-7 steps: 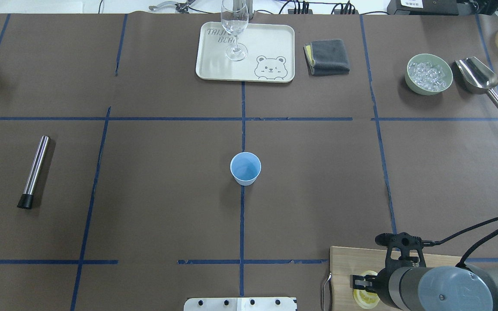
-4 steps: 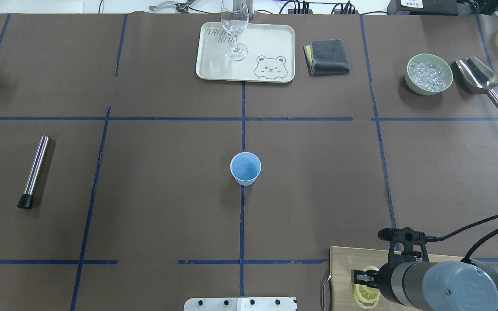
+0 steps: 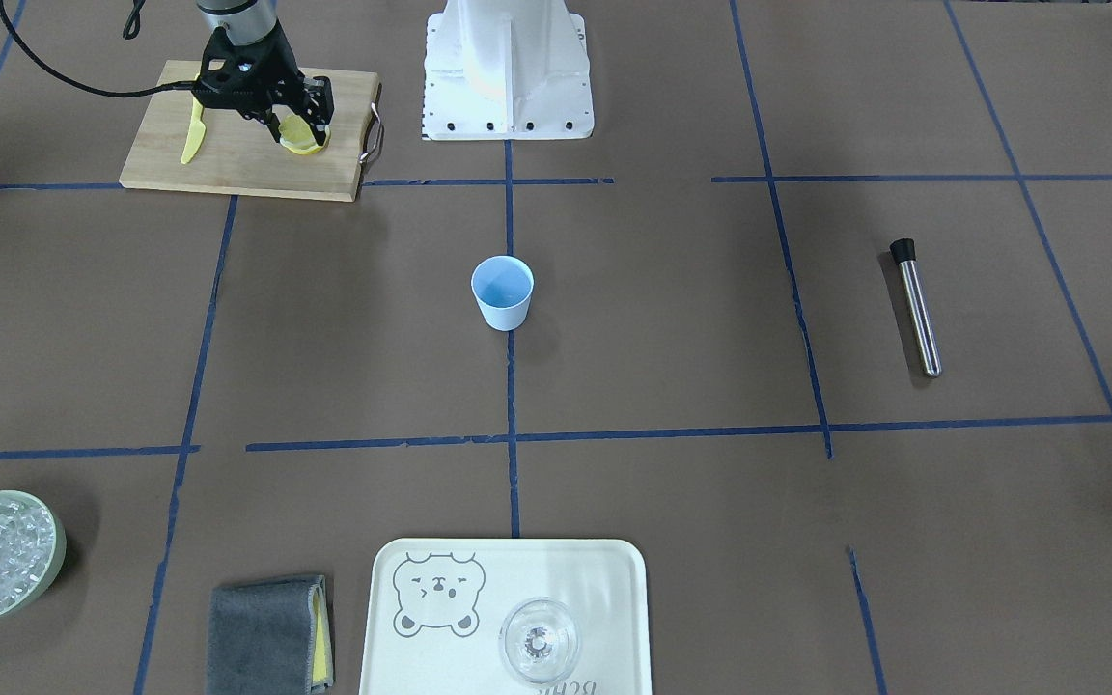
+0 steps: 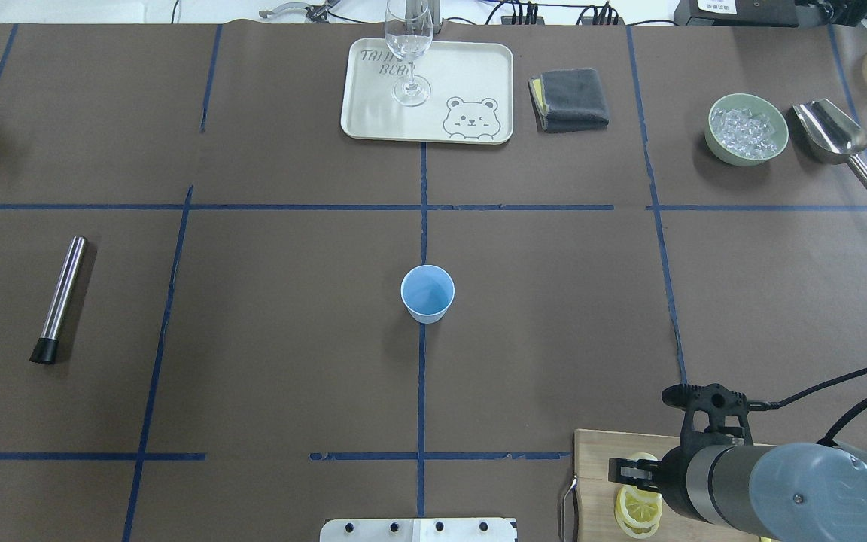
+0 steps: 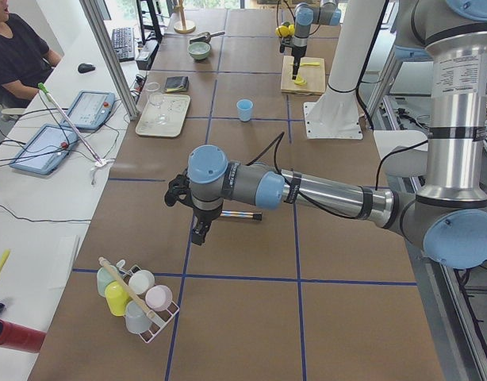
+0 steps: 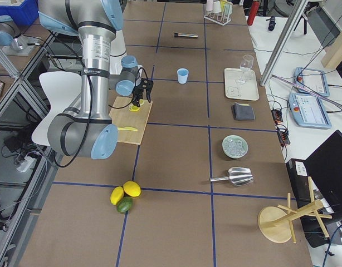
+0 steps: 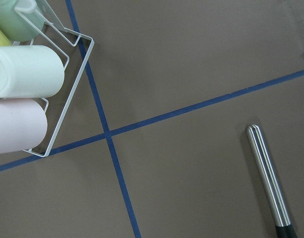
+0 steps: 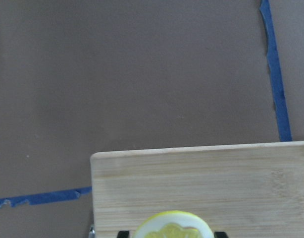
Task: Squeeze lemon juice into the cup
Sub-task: 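Carry the lemon slice over the blue cup and release it inside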
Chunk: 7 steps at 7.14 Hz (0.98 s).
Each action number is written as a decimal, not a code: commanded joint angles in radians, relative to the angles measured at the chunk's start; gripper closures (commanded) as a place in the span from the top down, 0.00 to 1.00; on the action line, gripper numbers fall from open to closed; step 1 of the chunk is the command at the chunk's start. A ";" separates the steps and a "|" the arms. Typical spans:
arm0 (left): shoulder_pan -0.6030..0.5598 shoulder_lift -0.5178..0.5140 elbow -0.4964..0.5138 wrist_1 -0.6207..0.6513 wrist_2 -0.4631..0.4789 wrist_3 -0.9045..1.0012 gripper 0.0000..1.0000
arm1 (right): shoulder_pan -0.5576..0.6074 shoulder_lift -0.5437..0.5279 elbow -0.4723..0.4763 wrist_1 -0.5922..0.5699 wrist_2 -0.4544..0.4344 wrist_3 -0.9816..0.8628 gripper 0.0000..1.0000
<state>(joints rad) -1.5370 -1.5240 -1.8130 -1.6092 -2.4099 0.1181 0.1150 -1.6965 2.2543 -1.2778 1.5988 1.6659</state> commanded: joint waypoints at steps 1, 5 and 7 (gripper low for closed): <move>0.000 0.002 0.000 0.000 0.000 0.000 1.00 | 0.104 0.085 0.004 -0.024 0.070 -0.002 0.63; 0.000 0.002 0.004 -0.001 0.000 0.002 1.00 | 0.314 0.588 -0.224 -0.308 0.145 -0.008 0.63; 0.000 0.004 0.003 -0.002 0.000 0.002 1.00 | 0.356 0.755 -0.400 -0.299 0.155 0.000 0.64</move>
<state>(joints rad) -1.5371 -1.5213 -1.8093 -1.6104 -2.4092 0.1196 0.4416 -1.0639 1.9718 -1.5724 1.7469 1.6605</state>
